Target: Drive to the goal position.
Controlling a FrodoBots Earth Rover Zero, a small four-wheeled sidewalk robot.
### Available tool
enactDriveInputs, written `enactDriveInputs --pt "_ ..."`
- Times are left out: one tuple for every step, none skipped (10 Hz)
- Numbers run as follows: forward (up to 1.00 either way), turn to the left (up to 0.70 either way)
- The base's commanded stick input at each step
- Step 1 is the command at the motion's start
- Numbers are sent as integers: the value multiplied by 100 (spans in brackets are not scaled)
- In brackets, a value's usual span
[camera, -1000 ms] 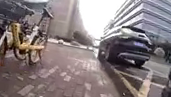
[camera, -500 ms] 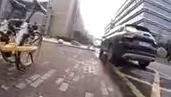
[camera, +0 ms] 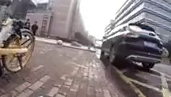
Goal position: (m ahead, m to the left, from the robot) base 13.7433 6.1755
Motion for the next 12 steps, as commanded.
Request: enactDriveInputs --pt "70 1" --pt "70 1" --pt "70 1" --pt "70 1" --pt "70 3" --pt "70 9" --pt "70 12" --pt "70 13" --pt "70 14" --pt "70 14" --pt "70 14" --pt "70 14"
